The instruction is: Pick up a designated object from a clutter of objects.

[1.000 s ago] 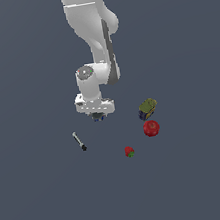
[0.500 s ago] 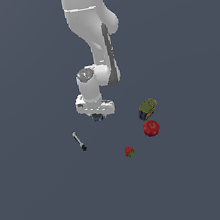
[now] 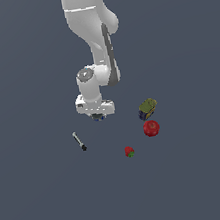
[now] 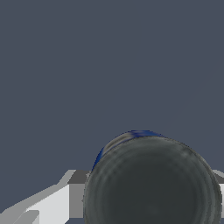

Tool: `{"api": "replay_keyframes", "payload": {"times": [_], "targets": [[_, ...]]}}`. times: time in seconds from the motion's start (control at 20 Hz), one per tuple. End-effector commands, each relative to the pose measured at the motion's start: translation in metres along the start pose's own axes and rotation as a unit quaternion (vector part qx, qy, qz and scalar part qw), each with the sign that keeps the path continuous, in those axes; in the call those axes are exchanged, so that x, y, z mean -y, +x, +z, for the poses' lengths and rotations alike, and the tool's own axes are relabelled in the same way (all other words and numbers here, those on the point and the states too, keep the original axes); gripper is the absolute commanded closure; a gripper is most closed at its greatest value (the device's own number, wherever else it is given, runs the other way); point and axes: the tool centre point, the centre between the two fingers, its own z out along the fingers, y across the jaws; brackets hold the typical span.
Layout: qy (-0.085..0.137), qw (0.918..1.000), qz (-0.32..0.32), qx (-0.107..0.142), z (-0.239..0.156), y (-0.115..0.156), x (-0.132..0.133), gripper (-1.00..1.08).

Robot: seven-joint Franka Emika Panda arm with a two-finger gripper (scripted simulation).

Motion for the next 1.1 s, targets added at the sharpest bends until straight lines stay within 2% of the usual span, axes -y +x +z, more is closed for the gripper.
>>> {"api": "replay_keyframes", "payload": {"times": [0.0, 0.5, 1.05], "targets": [[0.0, 1.0, 0.0, 0.0, -0.002, 0.0, 0.0, 1.08], [0.0, 1.0, 0.0, 0.0, -0.033, 0.003, 0.003, 1.08], [-0.001, 1.0, 0.001, 0.0, -0.111, 0.009, 0.009, 1.08]]}}
